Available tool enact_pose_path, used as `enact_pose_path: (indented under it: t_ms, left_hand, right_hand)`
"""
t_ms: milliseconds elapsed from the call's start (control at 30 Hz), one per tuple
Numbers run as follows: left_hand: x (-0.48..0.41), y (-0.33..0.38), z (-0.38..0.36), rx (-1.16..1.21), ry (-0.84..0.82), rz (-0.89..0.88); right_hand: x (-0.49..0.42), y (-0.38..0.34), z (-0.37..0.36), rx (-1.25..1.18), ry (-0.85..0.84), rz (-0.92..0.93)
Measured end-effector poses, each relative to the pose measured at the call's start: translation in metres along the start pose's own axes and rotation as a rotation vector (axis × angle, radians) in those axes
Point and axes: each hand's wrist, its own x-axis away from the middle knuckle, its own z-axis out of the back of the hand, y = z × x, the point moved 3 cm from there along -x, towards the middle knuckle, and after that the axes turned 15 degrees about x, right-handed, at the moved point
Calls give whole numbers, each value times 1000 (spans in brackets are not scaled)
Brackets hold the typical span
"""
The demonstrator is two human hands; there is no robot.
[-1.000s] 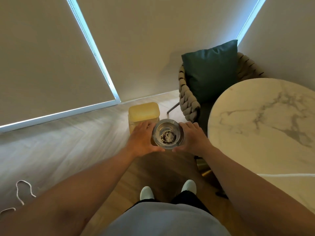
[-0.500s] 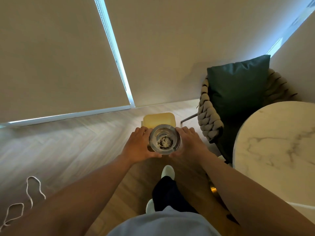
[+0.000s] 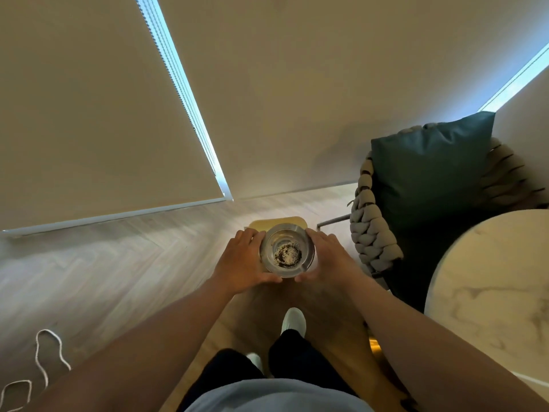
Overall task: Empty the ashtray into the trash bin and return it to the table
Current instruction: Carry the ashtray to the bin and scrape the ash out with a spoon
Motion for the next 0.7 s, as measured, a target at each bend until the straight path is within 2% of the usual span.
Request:
enact_pose_path:
  t_ms: [167, 467, 700]
  left_hand:
    - [-28, -13, -1, 6, -47, -42]
    - [-67, -83, -33, -7, -133, -102]
    - [-108, -141, -89, 44, -99, -94]
  right_hand:
    - [-20, 3, -6, -185, -29, -59]
    - [-61, 15, -65, -294, -33, -212]
    - [-119, 67, -123, -390, -15, -391]
